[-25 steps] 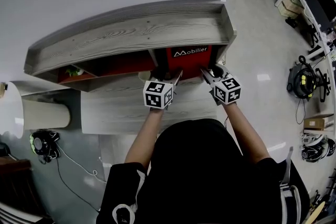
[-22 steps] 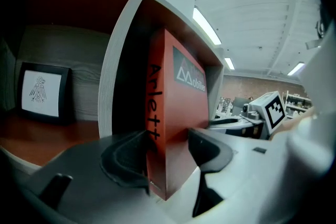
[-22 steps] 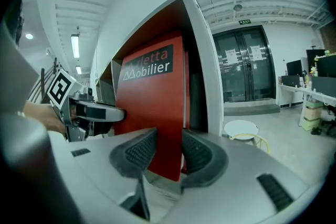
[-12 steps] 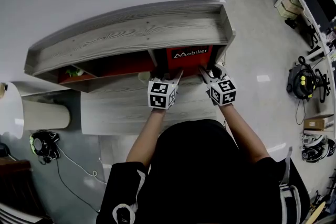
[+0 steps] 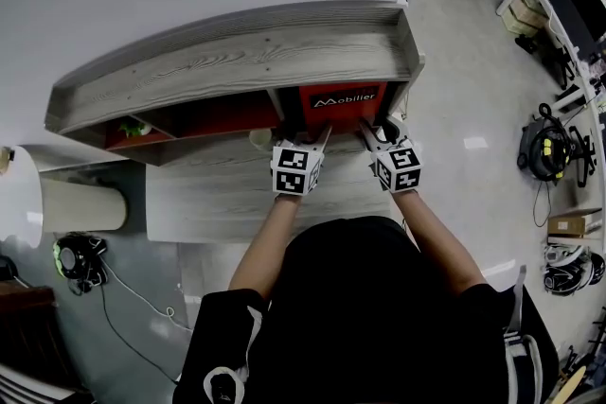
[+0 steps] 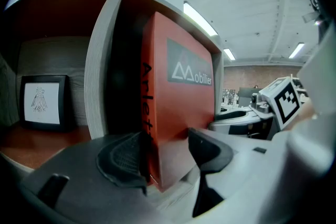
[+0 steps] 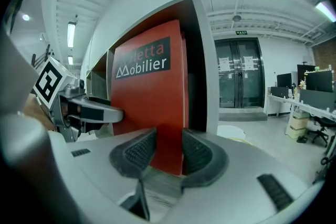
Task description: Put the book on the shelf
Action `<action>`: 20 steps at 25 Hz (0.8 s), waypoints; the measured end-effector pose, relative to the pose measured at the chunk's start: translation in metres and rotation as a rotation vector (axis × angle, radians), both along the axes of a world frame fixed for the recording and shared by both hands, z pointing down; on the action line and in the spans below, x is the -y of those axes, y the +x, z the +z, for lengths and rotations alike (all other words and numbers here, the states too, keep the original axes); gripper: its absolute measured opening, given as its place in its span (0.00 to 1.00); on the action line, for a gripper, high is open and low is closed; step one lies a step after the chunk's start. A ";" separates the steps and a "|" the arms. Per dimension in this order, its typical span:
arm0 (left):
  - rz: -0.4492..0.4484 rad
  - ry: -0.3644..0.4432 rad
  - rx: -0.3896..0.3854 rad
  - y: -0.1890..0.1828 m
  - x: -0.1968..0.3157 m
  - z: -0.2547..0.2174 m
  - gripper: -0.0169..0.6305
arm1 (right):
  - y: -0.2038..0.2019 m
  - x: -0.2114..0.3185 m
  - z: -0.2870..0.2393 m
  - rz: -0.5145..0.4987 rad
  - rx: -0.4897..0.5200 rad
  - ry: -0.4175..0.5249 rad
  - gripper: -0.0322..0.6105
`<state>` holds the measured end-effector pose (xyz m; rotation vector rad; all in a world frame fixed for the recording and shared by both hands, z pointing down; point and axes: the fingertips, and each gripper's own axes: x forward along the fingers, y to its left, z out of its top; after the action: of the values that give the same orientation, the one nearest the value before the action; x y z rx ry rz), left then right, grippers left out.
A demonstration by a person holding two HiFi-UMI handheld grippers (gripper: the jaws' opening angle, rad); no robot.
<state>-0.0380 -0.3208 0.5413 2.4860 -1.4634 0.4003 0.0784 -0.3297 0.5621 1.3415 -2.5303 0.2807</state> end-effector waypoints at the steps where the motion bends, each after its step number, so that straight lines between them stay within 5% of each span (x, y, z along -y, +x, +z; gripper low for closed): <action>1: -0.001 0.001 -0.001 0.000 0.000 0.000 0.41 | 0.000 0.000 0.000 -0.001 -0.001 -0.001 0.28; 16: -0.038 -0.013 -0.049 0.000 0.007 -0.001 0.41 | 0.009 -0.010 -0.013 0.041 0.013 -0.008 0.32; 20: -0.052 -0.018 -0.042 0.001 0.011 0.001 0.41 | -0.006 -0.015 -0.015 -0.015 0.031 -0.014 0.29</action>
<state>-0.0366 -0.3315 0.5427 2.4219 -1.4981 0.3472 0.0721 -0.3149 0.5468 1.3224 -2.5581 0.3187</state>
